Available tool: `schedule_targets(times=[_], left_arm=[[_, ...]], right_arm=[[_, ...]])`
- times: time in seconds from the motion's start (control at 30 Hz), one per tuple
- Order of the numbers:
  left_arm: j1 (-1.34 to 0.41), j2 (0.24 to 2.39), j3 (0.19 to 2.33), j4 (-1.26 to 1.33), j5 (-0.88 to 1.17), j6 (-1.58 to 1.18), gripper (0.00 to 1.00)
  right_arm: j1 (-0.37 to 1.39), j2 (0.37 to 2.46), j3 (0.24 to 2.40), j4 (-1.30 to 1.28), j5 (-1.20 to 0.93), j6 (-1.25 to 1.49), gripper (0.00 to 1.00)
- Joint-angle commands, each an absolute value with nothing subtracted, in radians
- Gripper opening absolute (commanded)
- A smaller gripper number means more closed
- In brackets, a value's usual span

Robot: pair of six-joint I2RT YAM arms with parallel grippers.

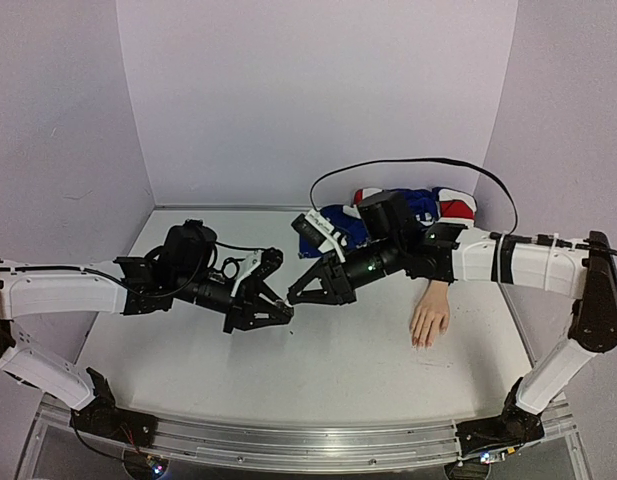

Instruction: Paint the nails

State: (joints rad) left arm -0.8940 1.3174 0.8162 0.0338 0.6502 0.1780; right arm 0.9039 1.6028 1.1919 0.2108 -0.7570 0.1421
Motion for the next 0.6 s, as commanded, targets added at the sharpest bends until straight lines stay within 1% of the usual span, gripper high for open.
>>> schedule_targets(times=[0.0,0.13,0.3,0.4,0.57], left_arm=[[-0.897,1.278,0.891,0.098,0.732,0.156,0.0],[-0.898,1.256,0.914,0.122,0.666,0.134,0.0],[-0.898,1.208,0.9,0.247,0.492,0.147,0.0],[-0.898,1.194,0.901,0.312,0.429,0.17,0.0],[-0.902,1.213,0.912,0.429,0.358,0.212,0.0]], right_arm=[[0.911,1.605,1.238,0.157,-0.842,0.021,0.0],[0.91,1.612,1.239,0.147,-0.843,-0.028,0.0],[0.91,1.651,1.251,0.146,-0.832,-0.021,0.0],[0.91,1.675,1.261,0.146,-0.787,-0.008,0.0],[0.911,1.732,1.297,0.144,-0.74,0.097,0.0]])
